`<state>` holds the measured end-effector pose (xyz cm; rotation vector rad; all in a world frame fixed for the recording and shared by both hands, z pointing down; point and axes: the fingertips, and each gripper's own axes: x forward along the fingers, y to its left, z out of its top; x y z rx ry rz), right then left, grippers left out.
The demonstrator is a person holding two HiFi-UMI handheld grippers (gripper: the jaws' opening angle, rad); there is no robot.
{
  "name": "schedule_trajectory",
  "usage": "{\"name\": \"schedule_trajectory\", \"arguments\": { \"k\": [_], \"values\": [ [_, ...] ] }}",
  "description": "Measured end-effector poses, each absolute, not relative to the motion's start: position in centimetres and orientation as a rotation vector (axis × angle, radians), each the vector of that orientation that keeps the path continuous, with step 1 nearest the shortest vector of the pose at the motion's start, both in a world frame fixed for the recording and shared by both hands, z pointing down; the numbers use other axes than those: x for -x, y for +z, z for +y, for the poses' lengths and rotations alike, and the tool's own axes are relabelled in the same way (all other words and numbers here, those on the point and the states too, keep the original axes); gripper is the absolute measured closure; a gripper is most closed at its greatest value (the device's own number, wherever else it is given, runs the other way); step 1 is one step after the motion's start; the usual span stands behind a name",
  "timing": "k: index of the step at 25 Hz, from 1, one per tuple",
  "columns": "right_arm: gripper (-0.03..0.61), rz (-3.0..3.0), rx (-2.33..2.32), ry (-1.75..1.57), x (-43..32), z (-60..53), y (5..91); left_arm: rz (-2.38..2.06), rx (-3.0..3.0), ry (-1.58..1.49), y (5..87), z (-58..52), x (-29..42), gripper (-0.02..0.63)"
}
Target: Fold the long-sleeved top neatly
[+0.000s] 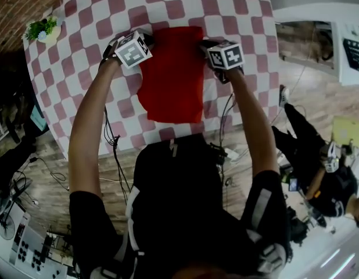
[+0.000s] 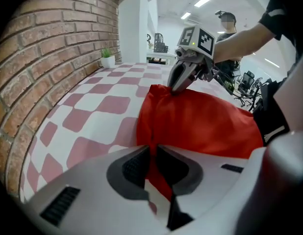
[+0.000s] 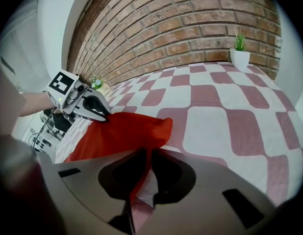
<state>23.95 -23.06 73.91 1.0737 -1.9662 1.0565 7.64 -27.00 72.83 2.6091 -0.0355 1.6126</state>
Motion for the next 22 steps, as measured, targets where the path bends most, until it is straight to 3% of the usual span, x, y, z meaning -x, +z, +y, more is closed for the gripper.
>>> {"name": "schedule_trajectory", "arguments": {
  "k": [11,22],
  "values": [
    [0.357,-1.953,-0.682,0.706,-24.9,-25.6,70.5,0.018,-2.66,1.674,72.6,-27.1,-7.8,0.569],
    [0.353,-1.806,-0.317,0.472,-24.0,-28.0,73.5,0.101,-2.651,1.671,73.7,-27.4,-7.7,0.568]
  ]
}}
